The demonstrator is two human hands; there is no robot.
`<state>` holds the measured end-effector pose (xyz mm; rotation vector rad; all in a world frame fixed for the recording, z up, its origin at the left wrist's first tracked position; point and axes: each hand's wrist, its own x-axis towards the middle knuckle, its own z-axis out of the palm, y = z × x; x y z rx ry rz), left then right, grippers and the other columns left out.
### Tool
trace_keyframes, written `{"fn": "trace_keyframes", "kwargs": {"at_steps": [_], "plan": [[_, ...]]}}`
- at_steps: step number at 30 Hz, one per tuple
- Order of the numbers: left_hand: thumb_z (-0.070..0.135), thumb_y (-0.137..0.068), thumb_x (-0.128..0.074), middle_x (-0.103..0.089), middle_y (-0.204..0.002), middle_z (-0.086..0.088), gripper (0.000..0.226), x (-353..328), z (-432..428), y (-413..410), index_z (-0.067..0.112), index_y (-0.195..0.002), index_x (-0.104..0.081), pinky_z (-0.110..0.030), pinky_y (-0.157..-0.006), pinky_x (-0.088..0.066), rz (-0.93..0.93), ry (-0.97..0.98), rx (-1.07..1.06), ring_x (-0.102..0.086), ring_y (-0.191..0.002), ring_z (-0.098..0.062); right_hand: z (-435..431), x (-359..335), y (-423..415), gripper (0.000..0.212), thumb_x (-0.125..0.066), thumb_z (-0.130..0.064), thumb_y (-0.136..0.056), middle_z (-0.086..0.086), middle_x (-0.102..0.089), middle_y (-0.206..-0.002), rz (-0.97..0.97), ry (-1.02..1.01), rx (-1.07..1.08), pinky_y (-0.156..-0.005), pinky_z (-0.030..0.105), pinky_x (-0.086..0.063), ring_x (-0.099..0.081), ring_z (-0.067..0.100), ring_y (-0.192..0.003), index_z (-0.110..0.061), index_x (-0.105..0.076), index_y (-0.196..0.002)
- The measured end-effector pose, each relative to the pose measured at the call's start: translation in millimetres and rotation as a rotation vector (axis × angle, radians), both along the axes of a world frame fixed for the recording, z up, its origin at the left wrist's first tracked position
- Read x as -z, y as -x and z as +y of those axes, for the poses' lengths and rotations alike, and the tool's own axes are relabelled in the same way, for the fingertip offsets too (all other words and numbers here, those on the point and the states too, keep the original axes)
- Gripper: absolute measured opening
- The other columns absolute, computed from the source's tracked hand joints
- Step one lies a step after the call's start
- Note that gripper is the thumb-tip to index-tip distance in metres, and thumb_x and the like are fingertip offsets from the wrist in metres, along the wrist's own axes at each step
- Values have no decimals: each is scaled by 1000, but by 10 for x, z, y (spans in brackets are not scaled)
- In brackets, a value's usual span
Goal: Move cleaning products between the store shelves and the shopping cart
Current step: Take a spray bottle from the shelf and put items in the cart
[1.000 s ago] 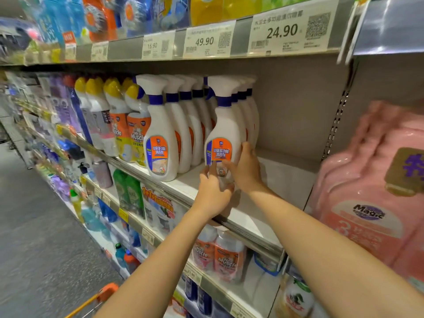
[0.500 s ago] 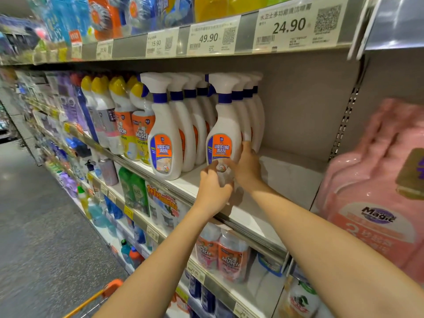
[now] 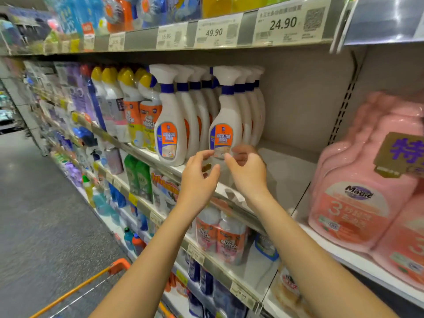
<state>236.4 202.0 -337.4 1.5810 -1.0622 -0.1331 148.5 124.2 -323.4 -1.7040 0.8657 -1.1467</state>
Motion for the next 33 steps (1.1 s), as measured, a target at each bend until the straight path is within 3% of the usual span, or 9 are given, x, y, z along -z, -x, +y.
{"fn": "trace_keyframes", "kwargs": {"at_steps": [3,9,12,18,21,23,26,29,33], "plan": [[15,-93,-60,-62,-113,6,26,40,430,54,19,-118,-60,-10,-78,-48,33,48,-20,-61,-99,-4,453,101,167,4,-65,-12,-90,2,-65,-90,-118,140,-130,-68,12,-46,-59,9,-78,-14,-63,-93],[13,-93,-61,-66,-82,-1,10,515,1429,-38,22,-90,-63,-30,-71,-51,88,-63,-152,-64,-76,-18,1162,624,129,5,-66,-11,-91,-1,-66,-77,-56,29,-476,-70,40,-53,-63,19,-72,-14,-67,-86],[6,-92,-60,-62,-72,1,22,925,1956,-81,25,-80,-60,-26,-63,-47,152,-138,-306,-55,-61,-5,1488,1006,-7,10,-64,-6,-91,8,-64,-70,10,-40,-610,-63,40,-50,-58,17,-62,-9,-66,-81],[3,-91,-60,-62,-75,-8,29,1596,2860,-49,28,-76,-55,-28,-66,-45,330,-234,-563,-54,-69,-15,2137,1768,-345,24,-64,-2,-90,-1,-58,-65,160,-221,-807,-65,44,-48,-52,21,-66,-21,-61,-76],[1,-91,-59,-57,-67,-1,28,1894,3206,-14,24,-75,-55,-15,-57,-42,417,-260,-682,-49,-57,-1,2430,2128,-478,23,-64,-3,-90,-3,-56,-69,261,-308,-905,-70,48,-51,-52,21,-70,-22,-60,-79],[6,-90,-62,-57,-69,3,20,2154,3393,-5,22,-80,-57,-18,-60,-43,462,-323,-773,-51,-59,-2,2612,2405,-547,17,-64,-5,-90,-4,-53,-72,360,-378,-950,-72,44,-51,-51,17,-70,-20,-58,-83],[14,-87,-67,-58,-76,2,14,2576,3609,-3,16,-98,-58,-24,-64,-41,555,-484,-846,-58,-69,-15,2842,2882,-601,12,-63,-9,-92,-2,-52,-79,581,-448,-992,-66,21,-47,-50,11,-71,-16,-55,-97],[21,-83,-72,-52,-107,-8,42,2917,3722,-33,14,-120,-51,-27,-75,-45,642,-673,-833,-58,-93,-25,3022,3351,-627,17,-61,-22,-94,5,-61,-101,830,-605,-1034,-80,33,-52,-61,20,-91,-14,-56,-108],[31,-83,-73,-48,-126,-13,61,3303,3798,-70,11,-133,-44,-33,-91,-46,644,-910,-854,-52,-111,-26,3196,3736,-661,26,-60,-31,-92,4,-65,-101,968,-691,-1001,-72,33,-55,-63,21,-94,-11,-59,-109]]}}
